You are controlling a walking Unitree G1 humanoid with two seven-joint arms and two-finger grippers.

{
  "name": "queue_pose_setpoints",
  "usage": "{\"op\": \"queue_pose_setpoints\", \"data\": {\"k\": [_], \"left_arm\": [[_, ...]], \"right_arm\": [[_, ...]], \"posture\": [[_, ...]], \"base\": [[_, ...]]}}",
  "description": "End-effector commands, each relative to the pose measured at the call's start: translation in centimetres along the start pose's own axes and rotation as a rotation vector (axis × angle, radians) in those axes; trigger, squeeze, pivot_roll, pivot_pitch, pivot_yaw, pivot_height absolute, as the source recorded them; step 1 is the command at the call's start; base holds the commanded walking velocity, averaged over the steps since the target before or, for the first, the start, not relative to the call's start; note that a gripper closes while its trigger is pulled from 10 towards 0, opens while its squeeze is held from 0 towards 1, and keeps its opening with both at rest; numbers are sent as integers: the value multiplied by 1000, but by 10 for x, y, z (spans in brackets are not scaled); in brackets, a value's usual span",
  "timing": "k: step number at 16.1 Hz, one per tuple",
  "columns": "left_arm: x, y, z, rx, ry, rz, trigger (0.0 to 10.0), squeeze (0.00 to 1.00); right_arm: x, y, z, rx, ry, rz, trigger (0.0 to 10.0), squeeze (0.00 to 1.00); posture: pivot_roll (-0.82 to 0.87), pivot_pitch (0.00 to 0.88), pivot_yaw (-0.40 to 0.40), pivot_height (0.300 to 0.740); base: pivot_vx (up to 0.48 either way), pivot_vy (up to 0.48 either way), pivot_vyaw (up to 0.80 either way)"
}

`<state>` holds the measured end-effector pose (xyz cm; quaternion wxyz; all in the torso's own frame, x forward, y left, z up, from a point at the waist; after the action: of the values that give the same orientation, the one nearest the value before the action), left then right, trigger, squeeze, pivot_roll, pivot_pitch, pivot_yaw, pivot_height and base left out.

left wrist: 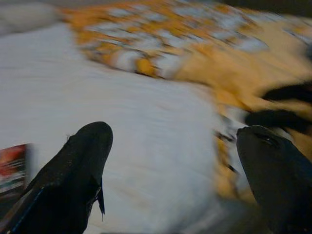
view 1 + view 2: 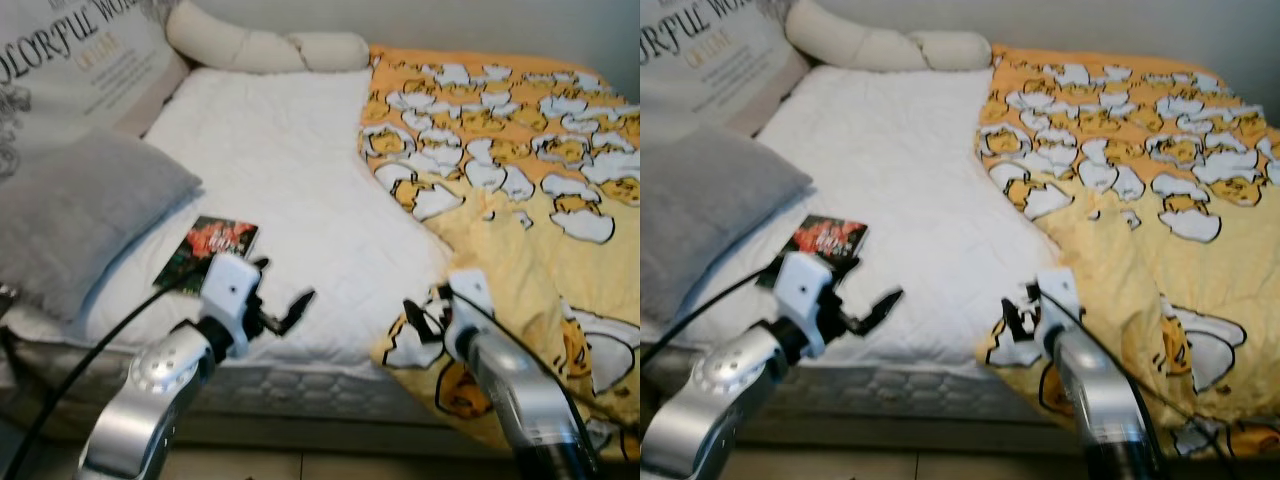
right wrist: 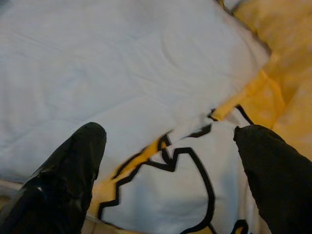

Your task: Clean up the room

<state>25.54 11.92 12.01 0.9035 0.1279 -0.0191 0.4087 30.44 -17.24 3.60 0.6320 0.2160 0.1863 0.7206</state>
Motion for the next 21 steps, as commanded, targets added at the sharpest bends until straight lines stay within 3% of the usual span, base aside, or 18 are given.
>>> {"op": "queue_pose_setpoints", "data": {"k": [1,3,7,10,11,12,13,14,15,16,18,19,20,21], "left_arm": [[-4,-3,0,13,-11,-75,10000,1000],[-7,-5,2,46,-52,-206,10000,1000],[-8,2,5,68,-61,-263,10000,1000],[-10,13,5,94,-78,-267,10000,1000],[-11,17,6,100,-89,-255,10000,1000],[-11,19,6,101,-91,-253,10000,1000],[-12,20,6,102,-90,-254,10000,878],[-16,23,7,108,-93,-266,10000,463],[-18,25,8,109,-94,-273,10000,396],[-20,25,10,107,-93,-282,10000,247],[-23,27,11,108,-94,-293,10000,208],[-24,27,11,111,-94,-294,10000,118],[-24,27,11,113,-95,-294,10000,110],[-24,27,10,114,-95,-294,10000,102]], "right_arm": [[-7,-8,2,28,-30,-32,10000,1000],[-12,-28,8,95,-66,-59,10000,1000],[-18,-41,16,136,-141,-116,10000,1000],[-20,-43,15,176,-91,-168,10000,1000],[-22,-43,12,204,-54,-190,10000,945],[-21,-42,9,224,-43,-193,10000,196],[-21,-42,7,231,-43,-191,10000,0],[-22,-41,-2,266,-44,-204,10000,0],[-23,-40,-7,287,-39,-218,10000,0],[-24,-39,-13,314,-35,-225,10000,0],[-26,-36,-20,362,7,-249,10000,0],[-27,-35,-26,378,-20,-254,10000,0],[-28,-34,-27,380,-30,-255,8824,0],[-29,-34,-28,381,-37,-257,3529,0]], "posture": [[-8,0,12,740],[6,0,16,740],[48,19,16,740],[90,84,6,740],[98,100,3,740],[102,116,1,740],[105,123,0,740],[117,148,-2,740],[120,157,-2,740],[122,167,-2,740],[121,170,0,740],[117,173,1,740],[117,172,1,740],[117,171,0,740]], "base": [[0,0,0],[0,0,0],[0,0,0],[0,0,0],[0,0,0],[0,0,0],[0,0,0],[0,0,0],[0,0,0],[0,0,0],[0,0,0],[0,0,0],[0,0,0],[0,0,0]]}}
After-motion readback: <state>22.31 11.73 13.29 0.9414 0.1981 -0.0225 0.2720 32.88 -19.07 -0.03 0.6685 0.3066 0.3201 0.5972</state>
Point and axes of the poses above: a point about 5 cm out from each wrist's last joint towards the gripper, its own y axis pointing back from the gripper into the wrist, its own z axis along the axis of the wrist's last joint, x = y × z, the point moved 2 cm from there along -y, pointing out of the wrist towards the gripper, and after that the axes turned 5 degrees about -y, right-handed, at the moved point
